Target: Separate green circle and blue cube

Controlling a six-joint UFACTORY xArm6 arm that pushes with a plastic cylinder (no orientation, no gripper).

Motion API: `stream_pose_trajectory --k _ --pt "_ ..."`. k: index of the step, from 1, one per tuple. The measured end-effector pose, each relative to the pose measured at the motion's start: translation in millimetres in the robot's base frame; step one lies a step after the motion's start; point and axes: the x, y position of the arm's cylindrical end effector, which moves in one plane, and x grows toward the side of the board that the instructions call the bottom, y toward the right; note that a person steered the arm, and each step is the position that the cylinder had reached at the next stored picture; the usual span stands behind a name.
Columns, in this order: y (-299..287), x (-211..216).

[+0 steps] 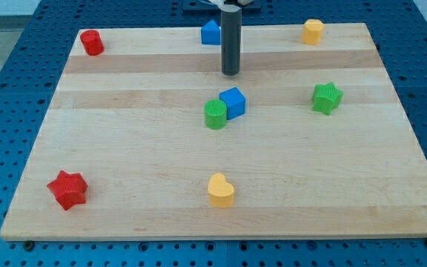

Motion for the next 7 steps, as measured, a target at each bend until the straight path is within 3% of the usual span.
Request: stream_pose_trajectory --k 4,7 --pt "10 16" --pt "-13 67"
